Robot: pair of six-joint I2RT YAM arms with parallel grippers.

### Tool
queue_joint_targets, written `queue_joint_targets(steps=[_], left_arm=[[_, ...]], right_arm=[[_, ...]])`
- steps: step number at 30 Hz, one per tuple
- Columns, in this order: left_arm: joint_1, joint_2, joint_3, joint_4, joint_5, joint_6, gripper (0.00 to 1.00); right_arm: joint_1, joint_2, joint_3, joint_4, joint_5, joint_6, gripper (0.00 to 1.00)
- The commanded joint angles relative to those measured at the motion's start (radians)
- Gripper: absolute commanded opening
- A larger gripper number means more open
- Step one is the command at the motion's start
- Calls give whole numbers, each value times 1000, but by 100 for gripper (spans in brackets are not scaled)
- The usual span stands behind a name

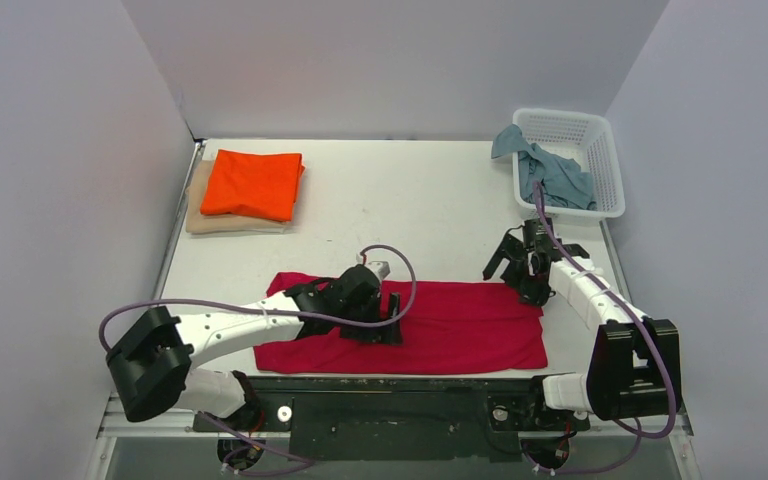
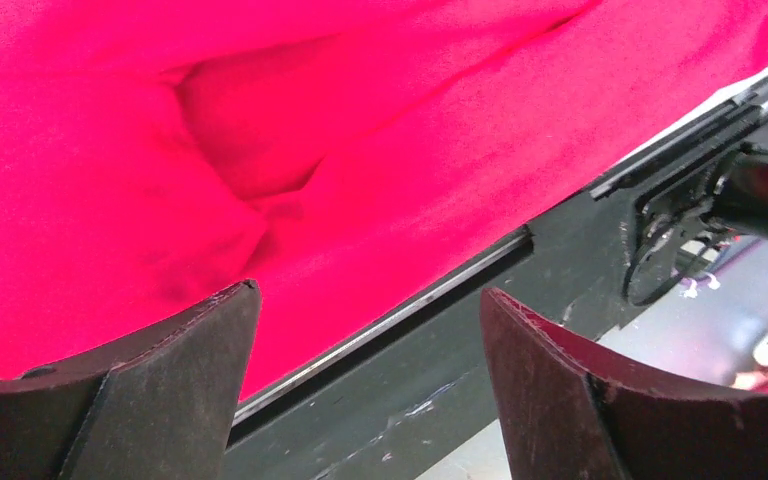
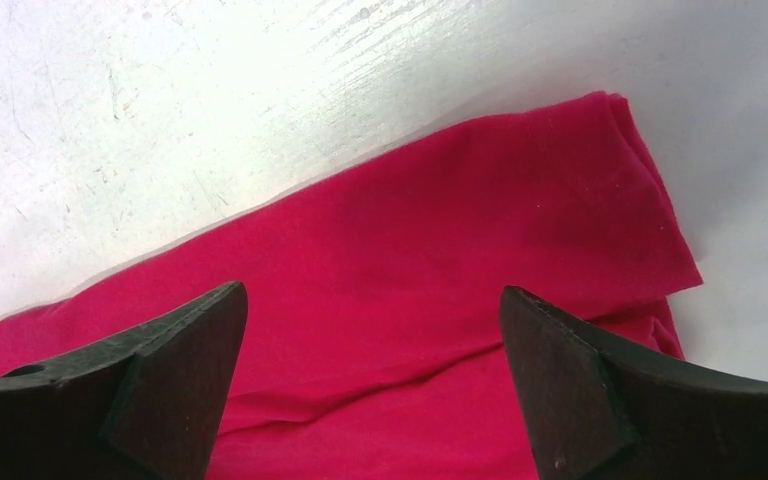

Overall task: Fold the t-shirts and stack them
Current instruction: Fold the other side of the tshirt into a rectangle, then rotate the tshirt 90 degrees

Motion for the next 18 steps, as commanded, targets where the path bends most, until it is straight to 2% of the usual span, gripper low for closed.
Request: queue_joint_targets(steps=[1,3,4,9,11,14,18], left_arm=[[22,-100,4,-156,-179,-20,91],[93,-136,-28,-149,-174,-53,91],[164,-147,-61,-137,-162,-71,91],[419,-175,-161,43,-101,-112,91],[496,-127,-176,104,-100,-120,91],[557,34,-142,192,-60,-105,91],[589,286,56,180,-99,-48,92]], right_arm=[[7,29,38,3,-15,-29,91],[14,57,40,18,-27,-35,91],[21,67,45,21,-29,-41,91],[36,155,67,26,-10,-63,91],[37,181,64,26,-5,-59,91],[38,188,33,35,-24,-45,91],[44,144,-40,36,-68,-34,91]])
